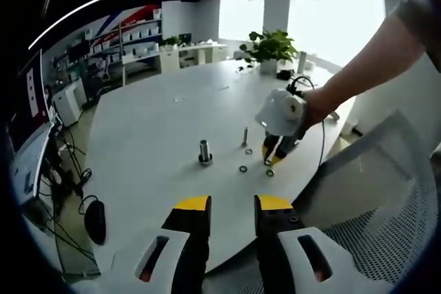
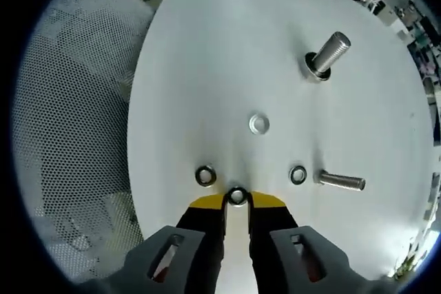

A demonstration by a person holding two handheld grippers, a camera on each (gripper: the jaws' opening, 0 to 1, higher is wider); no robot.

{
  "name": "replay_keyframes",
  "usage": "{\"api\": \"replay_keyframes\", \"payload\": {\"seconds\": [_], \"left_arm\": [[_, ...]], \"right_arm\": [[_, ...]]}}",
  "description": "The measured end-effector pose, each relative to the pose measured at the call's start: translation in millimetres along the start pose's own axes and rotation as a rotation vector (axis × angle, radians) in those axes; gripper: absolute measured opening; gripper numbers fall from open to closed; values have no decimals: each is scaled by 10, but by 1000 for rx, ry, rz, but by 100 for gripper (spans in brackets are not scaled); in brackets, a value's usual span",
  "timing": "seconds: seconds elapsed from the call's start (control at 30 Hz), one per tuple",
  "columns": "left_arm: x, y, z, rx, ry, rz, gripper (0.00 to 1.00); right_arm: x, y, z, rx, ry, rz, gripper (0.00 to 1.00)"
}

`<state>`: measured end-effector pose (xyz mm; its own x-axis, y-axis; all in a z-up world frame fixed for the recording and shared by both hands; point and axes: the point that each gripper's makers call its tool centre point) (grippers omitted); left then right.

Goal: Place the washer onto the threaded stud by aligning its center hole with the stud, sliding it down to the base, and recovering from edge contact or off-axis alignment until the washer reaches the visible bottom stop.

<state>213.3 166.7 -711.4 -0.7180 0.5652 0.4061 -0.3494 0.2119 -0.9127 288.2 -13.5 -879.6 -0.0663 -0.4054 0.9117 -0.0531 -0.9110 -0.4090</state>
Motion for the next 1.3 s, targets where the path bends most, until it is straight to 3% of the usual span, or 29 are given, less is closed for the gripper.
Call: {"api": "replay_keyframes", "payload": {"seconds": [0.33,0.53,1.03,1.3], "left_arm": [[-1,-2,12,7,7,3,22],[0,-5,20,7,11,4,22],[15,-35,-16,54,0,29,22],[13,-31,-15,51,-2,27,22]], "right_arm": [[20,3,4,-17,9,18,13],[166,-109,85,-22,33,46,13],[592,-293,581,-87,151,109,13],[661,-397,788,-79,189,121,13]]}}
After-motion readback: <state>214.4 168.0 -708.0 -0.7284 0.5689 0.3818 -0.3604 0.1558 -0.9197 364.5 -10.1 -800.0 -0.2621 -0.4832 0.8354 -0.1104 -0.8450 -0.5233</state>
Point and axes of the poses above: the point that each gripper's makers call its tool centre point, and the gripper's own axes: x roughly backward along the fingers, z roughly to its right, y roughly out of its underside, and after that the axes turned 14 degrees about z, right-handed
